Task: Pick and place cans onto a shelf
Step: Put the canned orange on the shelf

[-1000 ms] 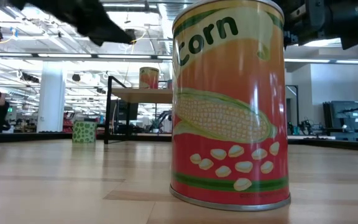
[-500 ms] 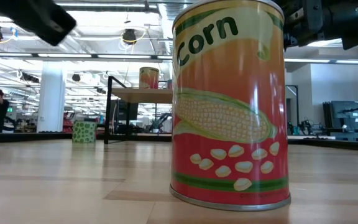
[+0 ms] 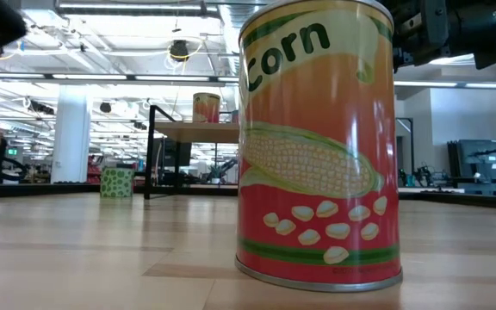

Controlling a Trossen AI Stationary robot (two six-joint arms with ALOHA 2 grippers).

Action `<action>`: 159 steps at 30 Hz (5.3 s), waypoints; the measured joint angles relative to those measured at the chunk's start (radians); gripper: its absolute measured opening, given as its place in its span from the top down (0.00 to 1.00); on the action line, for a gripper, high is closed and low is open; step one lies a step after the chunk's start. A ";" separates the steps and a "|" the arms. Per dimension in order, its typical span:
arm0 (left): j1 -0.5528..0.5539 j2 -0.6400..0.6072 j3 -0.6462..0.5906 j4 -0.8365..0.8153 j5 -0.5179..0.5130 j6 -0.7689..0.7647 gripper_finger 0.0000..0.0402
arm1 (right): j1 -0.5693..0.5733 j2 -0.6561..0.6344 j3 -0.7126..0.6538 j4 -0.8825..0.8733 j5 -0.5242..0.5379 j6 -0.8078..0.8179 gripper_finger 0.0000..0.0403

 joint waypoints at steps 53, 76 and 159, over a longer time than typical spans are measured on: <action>0.704 0.382 0.110 0.378 -0.020 0.402 0.99 | 0.043 0.001 0.001 -0.084 0.053 0.061 0.97; 0.778 0.439 0.201 0.375 0.010 0.612 0.76 | 0.041 0.000 0.001 -0.137 0.056 0.062 0.89; 0.645 -0.560 -0.625 1.067 -0.246 0.641 0.96 | -0.533 0.546 1.338 -1.445 -0.075 -0.233 0.96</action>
